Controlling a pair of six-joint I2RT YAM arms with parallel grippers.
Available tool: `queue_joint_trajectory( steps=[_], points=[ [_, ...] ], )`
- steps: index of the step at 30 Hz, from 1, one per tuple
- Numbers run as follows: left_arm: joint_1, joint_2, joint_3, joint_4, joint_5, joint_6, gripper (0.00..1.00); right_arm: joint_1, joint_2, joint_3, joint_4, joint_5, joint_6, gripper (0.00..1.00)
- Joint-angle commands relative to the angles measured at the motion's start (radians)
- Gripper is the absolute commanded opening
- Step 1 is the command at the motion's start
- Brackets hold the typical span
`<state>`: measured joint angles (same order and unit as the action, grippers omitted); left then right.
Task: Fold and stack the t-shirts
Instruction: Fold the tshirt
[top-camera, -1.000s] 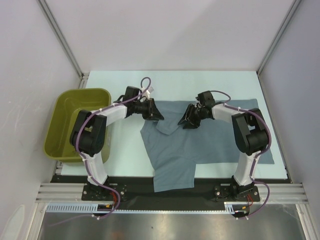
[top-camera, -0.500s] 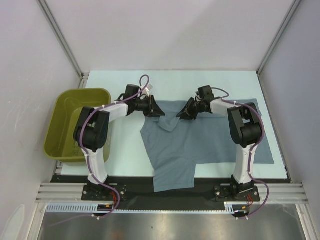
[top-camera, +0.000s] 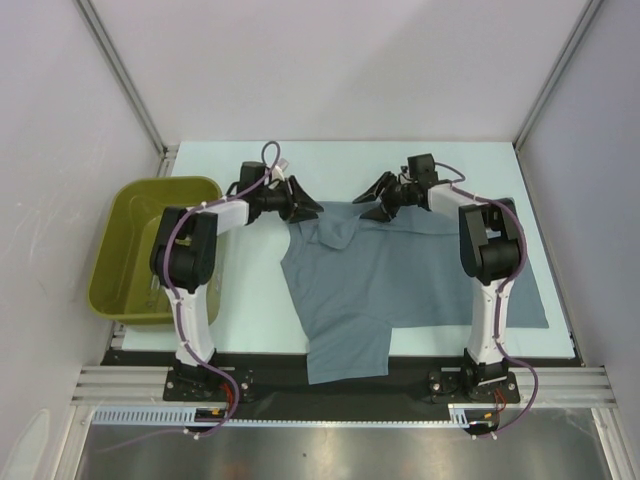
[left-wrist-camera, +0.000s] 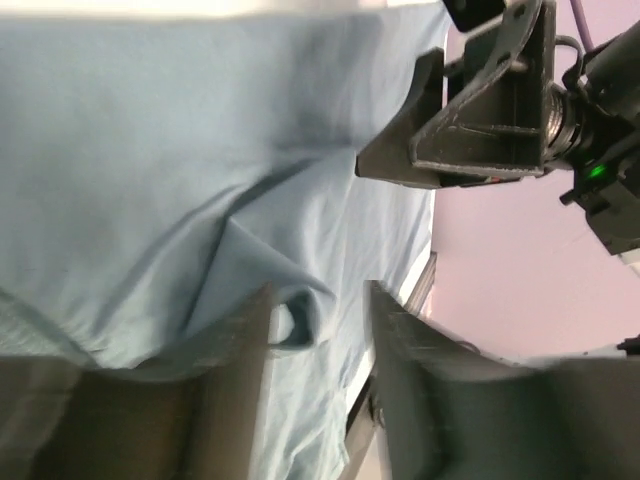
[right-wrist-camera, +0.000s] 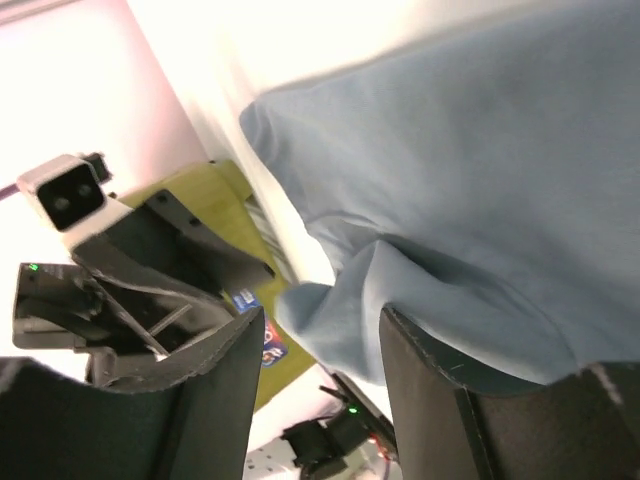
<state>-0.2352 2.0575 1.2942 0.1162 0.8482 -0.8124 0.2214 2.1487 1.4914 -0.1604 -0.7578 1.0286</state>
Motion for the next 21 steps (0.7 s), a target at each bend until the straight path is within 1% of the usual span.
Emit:
queue_joint_trajectory(
  steps=[1,2,4,6,8,9,10,12,14,16,18,21],
  points=[
    [0.014,-0.01,0.06,-0.011,0.012,-0.019,0.52,-0.004,-0.061,0.038,-0.158,-0.024,-0.139,0.56],
    [0.016,-0.011,0.069,-0.024,0.015,-0.011,0.55,-0.004,-0.073,0.029,-0.204,-0.02,-0.162,0.56],
    [0.014,-0.017,0.068,-0.044,0.02,0.013,0.59,0.001,-0.108,-0.011,-0.22,0.0,-0.234,0.55],
    [0.014,-0.025,0.07,-0.072,0.018,0.048,0.59,0.019,-0.118,-0.025,-0.264,0.014,-0.281,0.54],
    [0.01,-0.042,0.065,-0.108,0.023,0.109,0.58,0.039,-0.116,-0.033,-0.293,0.05,-0.329,0.51],
    [0.008,-0.066,0.062,-0.149,0.02,0.139,0.58,0.047,-0.118,-0.036,-0.297,0.064,-0.337,0.49],
    [0.005,-0.083,0.053,-0.195,0.017,0.165,0.58,0.052,-0.122,-0.045,-0.292,0.077,-0.343,0.45],
    [-0.004,-0.14,0.028,-0.225,0.0,0.225,0.56,0.076,-0.121,-0.065,-0.268,0.074,-0.346,0.42],
    [-0.015,-0.167,-0.027,-0.225,0.011,0.24,0.56,0.09,-0.105,-0.068,-0.263,0.086,-0.361,0.44],
    [-0.036,-0.197,-0.08,-0.199,0.034,0.239,0.56,0.105,-0.09,-0.066,-0.258,0.115,-0.38,0.48],
    [-0.065,-0.204,-0.108,-0.172,0.04,0.24,0.62,0.108,-0.061,-0.054,-0.261,0.135,-0.406,0.49],
    [-0.094,-0.185,-0.101,-0.168,0.041,0.258,0.68,0.108,-0.041,-0.04,-0.255,0.15,-0.43,0.49]
  ],
)
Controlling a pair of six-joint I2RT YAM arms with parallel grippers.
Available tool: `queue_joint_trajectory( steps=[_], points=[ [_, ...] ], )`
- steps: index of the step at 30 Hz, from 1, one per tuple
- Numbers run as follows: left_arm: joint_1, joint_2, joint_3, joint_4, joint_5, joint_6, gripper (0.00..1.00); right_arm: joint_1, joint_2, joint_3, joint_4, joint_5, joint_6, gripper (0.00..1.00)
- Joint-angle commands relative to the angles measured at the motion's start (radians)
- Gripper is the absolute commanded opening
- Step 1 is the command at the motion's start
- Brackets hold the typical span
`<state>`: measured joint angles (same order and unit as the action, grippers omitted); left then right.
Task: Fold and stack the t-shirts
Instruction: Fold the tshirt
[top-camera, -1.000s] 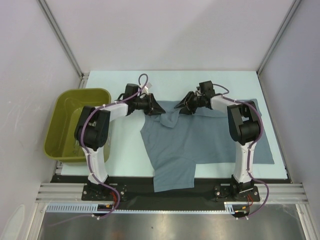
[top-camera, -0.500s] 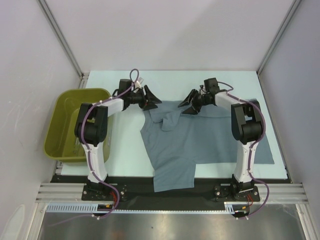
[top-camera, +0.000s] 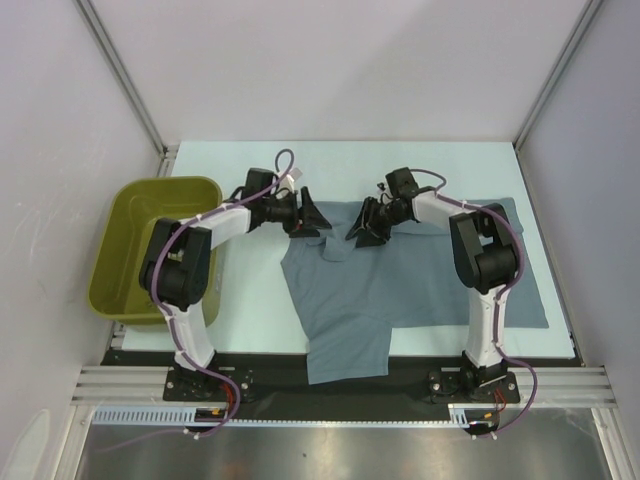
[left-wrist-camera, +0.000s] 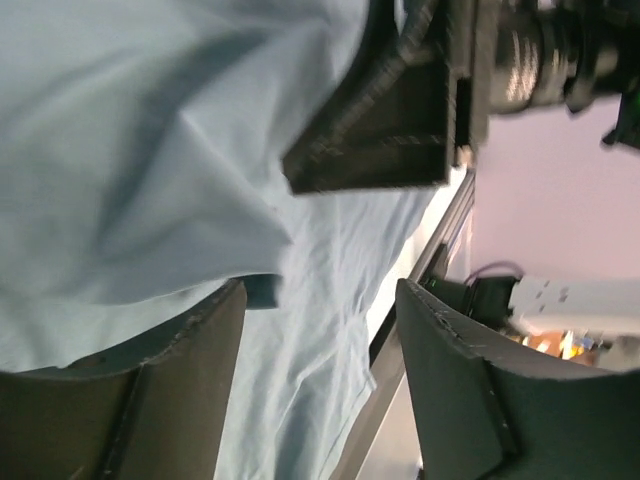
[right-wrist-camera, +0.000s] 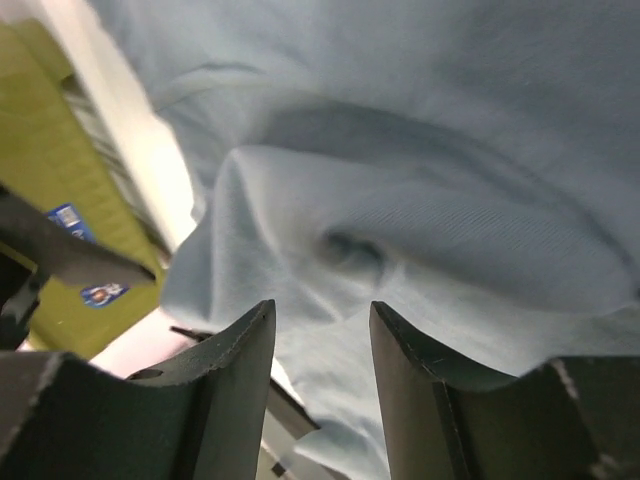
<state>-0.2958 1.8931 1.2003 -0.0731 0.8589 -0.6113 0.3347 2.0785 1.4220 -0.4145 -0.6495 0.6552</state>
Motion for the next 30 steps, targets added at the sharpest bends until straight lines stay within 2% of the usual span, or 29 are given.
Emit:
queue_joint_trajectory(
  steps=[1,8,9,12,15,17,18,20,21,24,26,27,30],
  points=[
    [-0.04,0.001,0.008,0.012,0.031,0.064,0.68,-0.005,0.034,0.034,0.0,0.036,-0.061,0.49],
    [-0.097,0.064,0.022,0.004,0.019,0.067,0.63,-0.006,0.06,0.075,-0.038,0.082,-0.104,0.47],
    [-0.098,0.069,0.022,0.006,0.019,0.062,0.56,-0.003,0.074,0.084,-0.037,0.07,-0.106,0.46],
    [-0.106,0.075,0.024,0.003,0.011,0.048,0.46,0.007,0.087,0.115,-0.038,0.05,-0.112,0.4],
    [-0.106,0.066,0.004,-0.01,0.011,0.042,0.4,0.018,0.084,0.109,-0.041,0.028,-0.121,0.37],
    [-0.106,0.054,-0.016,-0.002,0.012,0.025,0.36,0.02,0.077,0.103,-0.04,0.028,-0.131,0.3],
    [-0.106,0.049,-0.024,0.007,0.018,0.019,0.31,0.018,0.074,0.109,-0.052,0.031,-0.135,0.19],
    [-0.105,0.037,-0.03,0.007,0.028,0.007,0.28,0.013,0.051,0.118,-0.102,0.025,-0.144,0.09],
    [-0.105,0.034,-0.031,0.009,0.031,0.007,0.26,0.012,0.034,0.12,-0.118,0.019,-0.143,0.0],
    [-0.105,0.027,-0.031,-0.014,0.038,0.005,0.18,0.01,-0.024,0.132,-0.188,0.004,-0.121,0.0],
    [-0.103,0.02,-0.034,-0.022,0.042,0.002,0.13,0.007,-0.04,0.156,-0.292,0.005,-0.105,0.0],
    [-0.103,0.015,-0.038,-0.03,0.045,0.002,0.06,0.007,-0.043,0.172,-0.334,0.002,-0.101,0.0],
    [-0.091,-0.008,-0.059,-0.05,0.058,-0.002,0.0,0.015,-0.018,0.239,-0.528,0.027,-0.088,0.0]
  ],
)
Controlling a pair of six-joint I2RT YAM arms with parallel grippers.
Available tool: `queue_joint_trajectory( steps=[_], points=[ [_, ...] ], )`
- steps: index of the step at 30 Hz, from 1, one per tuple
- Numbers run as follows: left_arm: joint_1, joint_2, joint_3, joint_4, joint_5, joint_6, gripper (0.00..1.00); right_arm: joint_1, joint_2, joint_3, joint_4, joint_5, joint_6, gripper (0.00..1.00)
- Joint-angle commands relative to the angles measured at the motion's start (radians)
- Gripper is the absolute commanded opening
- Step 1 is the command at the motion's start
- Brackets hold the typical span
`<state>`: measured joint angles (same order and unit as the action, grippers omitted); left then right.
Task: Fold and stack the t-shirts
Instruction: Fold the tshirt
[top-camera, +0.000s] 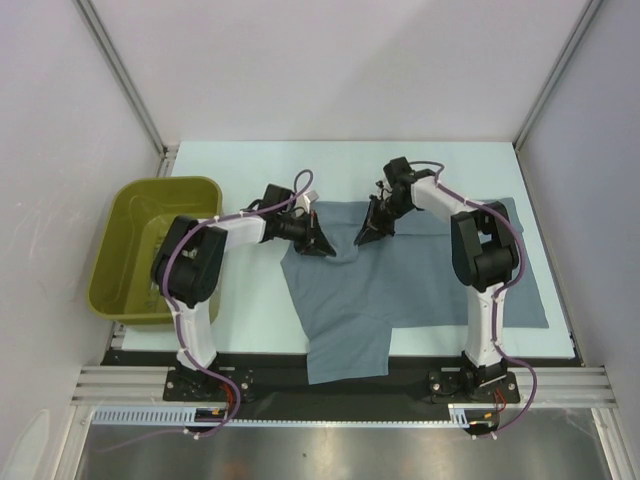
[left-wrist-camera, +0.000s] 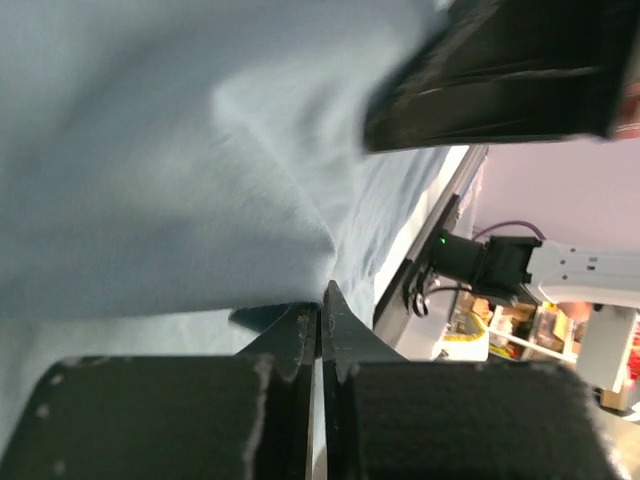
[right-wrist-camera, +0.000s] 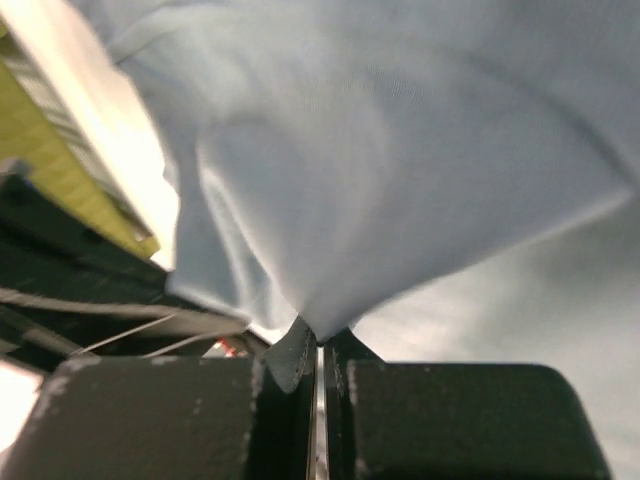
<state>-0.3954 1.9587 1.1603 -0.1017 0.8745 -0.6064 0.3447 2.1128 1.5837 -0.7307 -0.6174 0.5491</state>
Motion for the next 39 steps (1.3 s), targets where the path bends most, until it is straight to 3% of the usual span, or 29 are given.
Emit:
queue_joint_trajectory(
  steps=[1,5,6,9,10,12,13,14,18,21,23,24,25,28,33,39],
  points=[
    [0.013,-0.081,-0.034,-0.016,0.056,-0.021,0.0,0.016,-0.051,0.084,-0.249,-0.024,0.029,0.0],
    [0.056,-0.116,-0.089,0.048,0.093,-0.105,0.0,0.037,-0.051,0.116,-0.239,-0.111,0.055,0.05],
    [0.069,-0.13,-0.102,0.097,0.103,-0.128,0.01,0.034,-0.054,0.114,-0.21,-0.161,0.069,0.15],
    [0.115,-0.13,-0.123,0.253,0.119,-0.237,0.01,-0.022,-0.073,0.023,0.0,-0.251,0.207,0.36],
    [0.125,-0.103,-0.099,0.281,0.123,-0.257,0.02,-0.036,-0.091,-0.019,0.19,-0.271,0.266,0.4],
    [0.147,-0.06,-0.056,0.374,0.147,-0.314,0.03,-0.065,-0.094,-0.099,0.389,-0.3,0.4,0.44],
    [0.151,-0.006,-0.009,0.411,0.15,-0.355,0.03,-0.067,-0.091,-0.106,0.5,-0.292,0.42,0.45],
    [0.151,0.018,0.019,0.439,0.152,-0.371,0.03,-0.07,-0.096,-0.108,0.498,-0.257,0.407,0.45],
    [0.151,0.124,0.116,0.526,0.149,-0.46,0.01,-0.061,-0.142,-0.14,0.321,-0.145,0.31,0.44],
    [0.155,0.16,0.144,0.505,0.135,-0.464,0.03,-0.065,-0.215,-0.246,0.445,-0.075,0.355,0.41],
    [0.155,0.183,0.185,0.458,0.121,-0.425,0.04,-0.056,-0.229,-0.333,0.525,-0.036,0.393,0.32],
    [0.155,0.19,0.211,0.414,0.113,-0.411,0.04,-0.049,-0.206,-0.324,0.508,-0.028,0.408,0.15],
    [0.155,0.196,0.222,0.399,0.112,-0.397,0.04,-0.023,-0.188,-0.308,0.495,-0.03,0.399,0.13],
    [0.155,0.21,0.239,0.366,0.109,-0.376,0.04,0.017,-0.116,-0.245,0.395,-0.003,0.332,0.15],
    [0.155,0.206,0.239,0.327,0.104,-0.348,0.04,0.043,-0.07,-0.183,0.334,0.14,0.33,0.23],
    [0.155,0.192,0.222,0.316,0.106,-0.334,0.04,0.043,-0.014,-0.099,0.245,0.199,0.325,0.3]
  ],
)
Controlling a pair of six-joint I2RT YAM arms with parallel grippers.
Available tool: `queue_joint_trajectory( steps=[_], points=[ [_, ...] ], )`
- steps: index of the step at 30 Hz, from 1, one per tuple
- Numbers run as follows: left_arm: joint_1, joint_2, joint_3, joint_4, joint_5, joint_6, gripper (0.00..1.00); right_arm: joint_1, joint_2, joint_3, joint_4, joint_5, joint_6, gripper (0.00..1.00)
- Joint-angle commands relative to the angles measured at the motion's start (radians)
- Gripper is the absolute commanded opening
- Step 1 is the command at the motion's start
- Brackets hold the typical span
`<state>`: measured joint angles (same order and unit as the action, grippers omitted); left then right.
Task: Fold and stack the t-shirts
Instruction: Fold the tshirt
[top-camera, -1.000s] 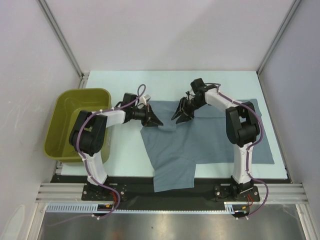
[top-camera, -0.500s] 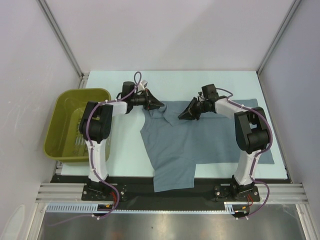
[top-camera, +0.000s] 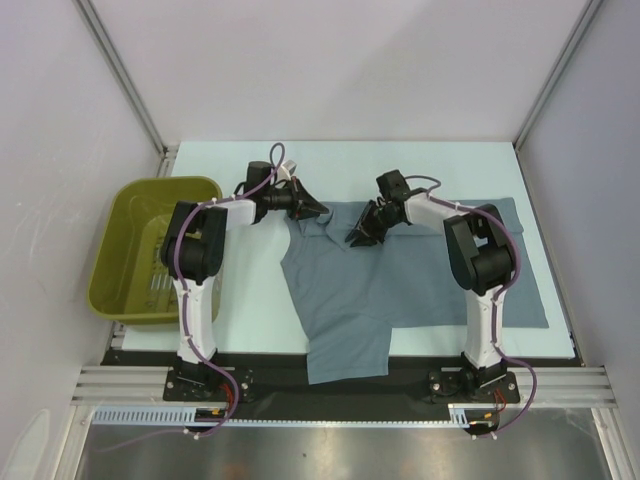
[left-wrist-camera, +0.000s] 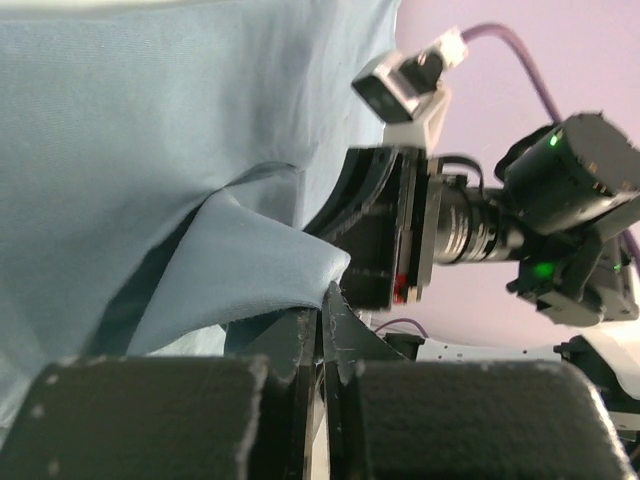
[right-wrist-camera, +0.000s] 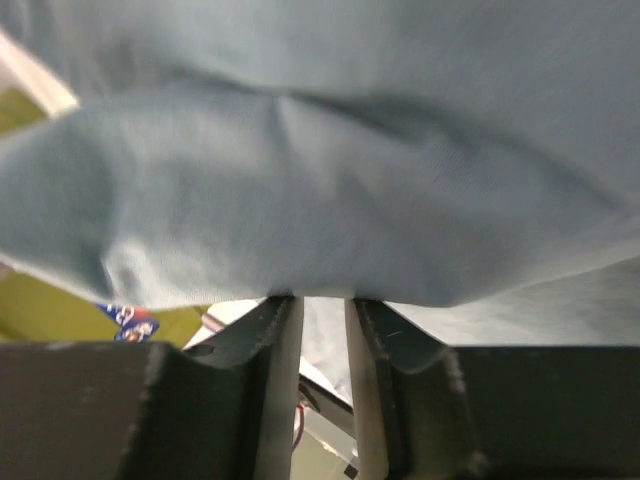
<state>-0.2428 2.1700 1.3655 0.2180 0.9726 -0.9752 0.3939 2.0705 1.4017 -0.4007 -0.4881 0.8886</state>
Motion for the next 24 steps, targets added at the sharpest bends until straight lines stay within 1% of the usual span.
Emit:
queue_joint_trajectory(
  steps=[1,4,8,12,15,24],
  points=[
    [0.002,-0.022,0.011,-0.003,0.008,0.036,0.04,-0.003,0.037,0.094,-0.102,0.071,-0.02,0.32],
    [0.002,-0.027,0.006,-0.008,0.009,0.043,0.04,0.005,0.04,0.089,-0.112,0.086,-0.011,0.34],
    [0.002,-0.024,0.006,-0.014,0.011,0.047,0.04,0.017,0.065,0.126,-0.153,0.08,-0.002,0.33],
    [0.002,-0.021,0.009,-0.012,0.012,0.046,0.04,0.031,0.036,0.12,-0.17,0.094,-0.007,0.31],
    [0.002,-0.016,0.012,-0.012,0.015,0.047,0.04,0.037,0.03,0.126,-0.185,0.114,-0.022,0.31],
    [0.004,-0.016,0.004,-0.012,0.02,0.047,0.04,0.056,0.04,0.144,-0.216,0.123,0.01,0.34]
  ],
)
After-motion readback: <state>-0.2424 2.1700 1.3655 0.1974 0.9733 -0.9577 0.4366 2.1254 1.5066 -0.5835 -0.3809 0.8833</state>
